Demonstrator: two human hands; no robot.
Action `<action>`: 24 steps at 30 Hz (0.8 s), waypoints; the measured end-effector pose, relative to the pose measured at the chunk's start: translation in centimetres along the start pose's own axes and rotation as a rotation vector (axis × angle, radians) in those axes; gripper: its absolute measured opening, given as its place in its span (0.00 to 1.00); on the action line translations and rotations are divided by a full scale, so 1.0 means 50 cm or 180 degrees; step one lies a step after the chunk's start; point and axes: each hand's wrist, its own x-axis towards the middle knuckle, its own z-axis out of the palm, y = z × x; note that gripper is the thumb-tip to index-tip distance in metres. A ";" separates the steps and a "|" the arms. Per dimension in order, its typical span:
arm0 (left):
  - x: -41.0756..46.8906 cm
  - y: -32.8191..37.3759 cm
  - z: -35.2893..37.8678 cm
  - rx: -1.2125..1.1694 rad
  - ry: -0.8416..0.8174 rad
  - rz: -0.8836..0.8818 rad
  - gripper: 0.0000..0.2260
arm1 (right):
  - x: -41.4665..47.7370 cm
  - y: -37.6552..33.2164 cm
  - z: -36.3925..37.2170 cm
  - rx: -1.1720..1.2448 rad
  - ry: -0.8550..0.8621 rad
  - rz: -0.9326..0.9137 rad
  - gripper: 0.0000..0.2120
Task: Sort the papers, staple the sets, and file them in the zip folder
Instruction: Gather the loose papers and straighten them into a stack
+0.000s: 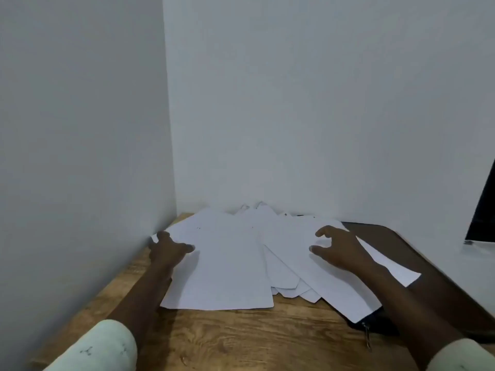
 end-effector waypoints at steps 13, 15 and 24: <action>-0.021 0.043 0.058 0.1822 -0.0363 0.0184 0.45 | 0.008 -0.044 0.063 0.0407 -0.0184 -0.0535 0.19; -0.023 0.055 0.067 0.1950 -0.0437 0.0189 0.47 | -0.005 -0.067 0.073 0.0446 -0.0376 -0.0669 0.23; -0.040 0.090 0.116 0.0509 -0.0889 0.0272 0.26 | -0.043 -0.253 0.225 -0.0828 -0.1353 -0.0189 0.61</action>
